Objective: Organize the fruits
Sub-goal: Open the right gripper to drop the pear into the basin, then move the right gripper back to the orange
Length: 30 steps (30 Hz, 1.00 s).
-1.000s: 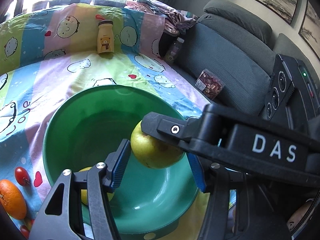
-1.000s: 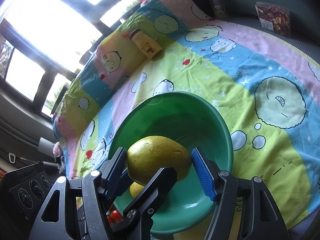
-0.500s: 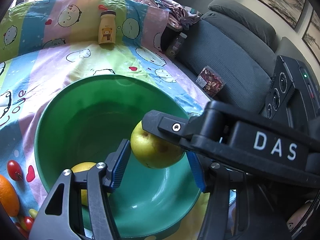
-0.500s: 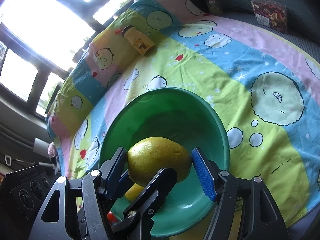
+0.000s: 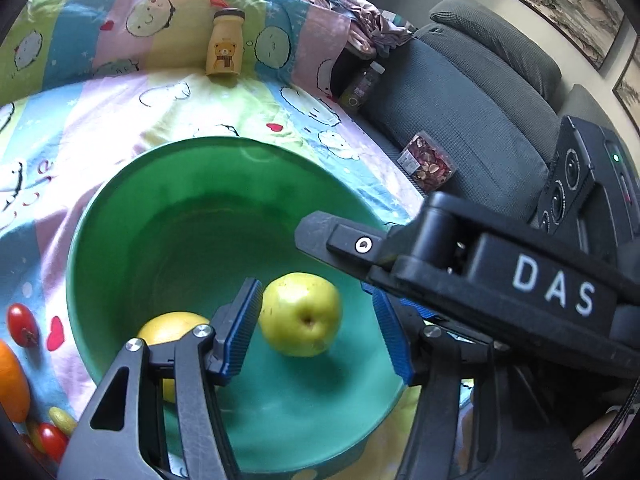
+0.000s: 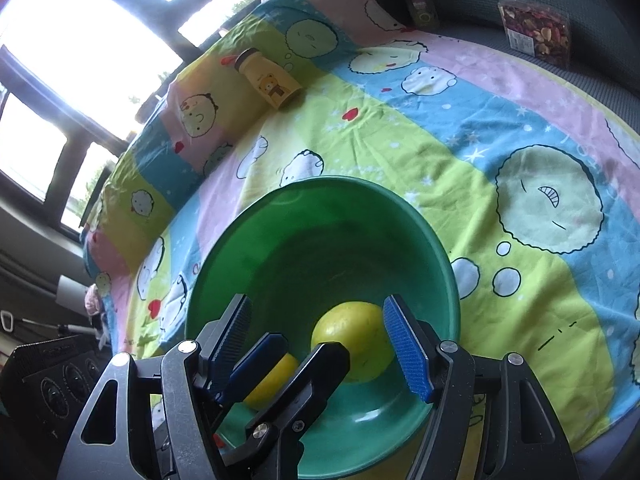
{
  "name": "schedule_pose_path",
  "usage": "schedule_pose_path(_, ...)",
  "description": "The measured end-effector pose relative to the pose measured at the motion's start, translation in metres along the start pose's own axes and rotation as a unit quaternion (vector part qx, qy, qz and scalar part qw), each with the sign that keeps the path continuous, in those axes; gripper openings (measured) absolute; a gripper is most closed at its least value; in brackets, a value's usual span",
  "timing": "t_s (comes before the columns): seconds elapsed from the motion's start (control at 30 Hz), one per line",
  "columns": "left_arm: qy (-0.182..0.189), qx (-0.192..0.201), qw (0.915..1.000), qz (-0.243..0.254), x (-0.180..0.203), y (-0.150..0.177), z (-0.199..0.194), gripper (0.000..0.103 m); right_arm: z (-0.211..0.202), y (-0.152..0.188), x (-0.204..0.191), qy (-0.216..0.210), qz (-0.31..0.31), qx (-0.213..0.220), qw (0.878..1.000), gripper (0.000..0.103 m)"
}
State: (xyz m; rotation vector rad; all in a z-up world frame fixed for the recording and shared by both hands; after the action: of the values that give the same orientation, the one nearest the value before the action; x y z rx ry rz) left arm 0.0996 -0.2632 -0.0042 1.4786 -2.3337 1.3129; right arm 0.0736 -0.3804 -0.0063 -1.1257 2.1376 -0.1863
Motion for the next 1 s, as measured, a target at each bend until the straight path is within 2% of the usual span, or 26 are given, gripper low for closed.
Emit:
schedule_pose_path(0.17, -0.004, 0.017, 0.9998, -0.010, -0.007, 0.000, -0.021, 0.066, -0.009, -0.001, -0.002, 0.011, -0.001, 0.028, 1.000, 0.070)
schedule_pose_path(0.3, -0.032, 0.040, 0.9986, -0.012, -0.015, 0.003, -0.049, 0.072, -0.017, 0.001, -0.009, -0.011, -0.008, 0.045, 0.999, 0.070)
schedule_pose_path(0.43, -0.066, 0.066, 0.9955, -0.015, -0.026, 0.009, -0.083, 0.078, -0.023, 0.007, -0.025, -0.016, -0.033, 0.063, 0.997, 0.071)
schedule_pose_path(0.57, -0.110, 0.094, 0.9891, -0.027, -0.040, 0.019, -0.120, 0.081, -0.024, 0.015, -0.045, -0.020, -0.065, 0.072, 0.995, 0.071)
schedule_pose_path(0.67, -0.136, 0.104, 0.9846, -0.033, -0.054, 0.028, -0.145, 0.086, -0.023, 0.024, -0.059, -0.026, -0.087, 0.076, 0.993, 0.080)
schedule_pose_path(0.8, -0.178, 0.118, 0.9759, -0.045, -0.076, 0.039, -0.175, 0.088, -0.019, 0.038, -0.078, -0.037, -0.116, 0.073, 0.990, 0.081)
schedule_pose_path(1.0, -0.196, 0.125, 0.9692, -0.082, -0.118, 0.066, -0.195, 0.090, -0.003, 0.059, -0.106, -0.043, -0.154, 0.052, 0.986, 0.081)
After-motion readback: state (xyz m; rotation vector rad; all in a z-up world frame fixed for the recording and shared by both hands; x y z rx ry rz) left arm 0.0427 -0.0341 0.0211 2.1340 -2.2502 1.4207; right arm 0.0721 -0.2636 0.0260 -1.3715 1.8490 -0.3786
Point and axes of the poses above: each gripper's, at about its wrist camera, not at the fingertips, and z roughly the way its jaws point, x to its right, y to its underside, the point moved 1 cm from there along z, roughly the way its jaws point, and after that the axes turned 3 degrees about y, right-handed, at the moved point
